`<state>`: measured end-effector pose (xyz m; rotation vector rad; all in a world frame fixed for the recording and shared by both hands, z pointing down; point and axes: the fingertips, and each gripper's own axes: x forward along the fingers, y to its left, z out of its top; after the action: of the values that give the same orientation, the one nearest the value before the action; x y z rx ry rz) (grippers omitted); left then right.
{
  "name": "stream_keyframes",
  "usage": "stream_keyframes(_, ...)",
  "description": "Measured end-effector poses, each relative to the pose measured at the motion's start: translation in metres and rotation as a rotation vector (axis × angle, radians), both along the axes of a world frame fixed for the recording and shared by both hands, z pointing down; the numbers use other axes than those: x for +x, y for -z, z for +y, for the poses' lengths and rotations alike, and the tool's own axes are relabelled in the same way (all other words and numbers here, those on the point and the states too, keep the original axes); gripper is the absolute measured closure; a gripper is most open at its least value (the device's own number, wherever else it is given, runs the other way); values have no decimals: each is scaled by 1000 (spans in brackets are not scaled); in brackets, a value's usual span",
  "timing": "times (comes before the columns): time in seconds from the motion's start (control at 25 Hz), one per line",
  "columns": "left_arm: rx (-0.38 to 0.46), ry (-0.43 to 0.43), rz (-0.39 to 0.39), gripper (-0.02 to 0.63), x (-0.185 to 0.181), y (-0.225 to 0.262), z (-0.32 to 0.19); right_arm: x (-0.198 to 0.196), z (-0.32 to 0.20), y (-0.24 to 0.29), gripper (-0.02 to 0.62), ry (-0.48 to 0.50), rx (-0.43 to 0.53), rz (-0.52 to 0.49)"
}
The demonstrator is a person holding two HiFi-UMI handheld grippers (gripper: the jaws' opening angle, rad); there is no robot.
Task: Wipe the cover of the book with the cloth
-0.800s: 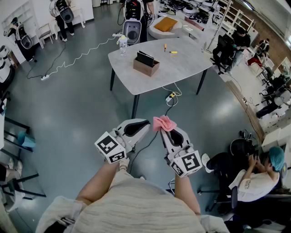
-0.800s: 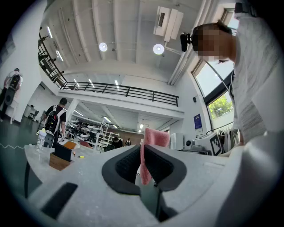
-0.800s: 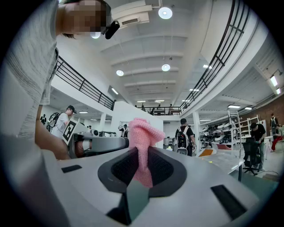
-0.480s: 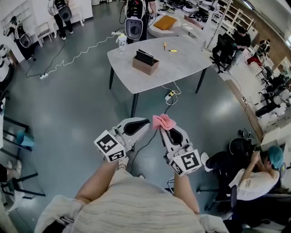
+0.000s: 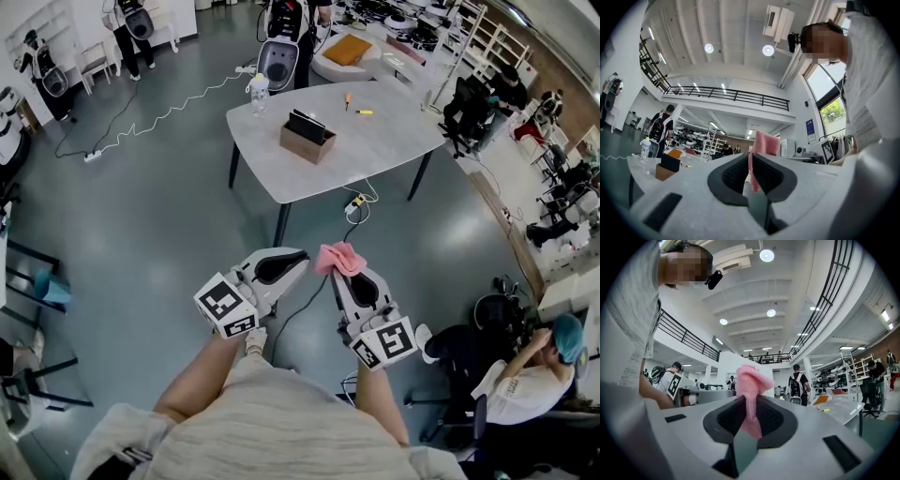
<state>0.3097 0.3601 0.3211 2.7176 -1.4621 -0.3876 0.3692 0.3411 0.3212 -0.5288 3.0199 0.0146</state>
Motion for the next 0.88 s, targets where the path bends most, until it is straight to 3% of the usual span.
stream_keyframes(0.48,70,-20,-118,568,-93,18,-53,-96,-58,18,537,-20,44,0)
stream_keyframes(0.88,59,-47,-160,566,-155,2,-87,-153,-90,9,537,-68,41,31)
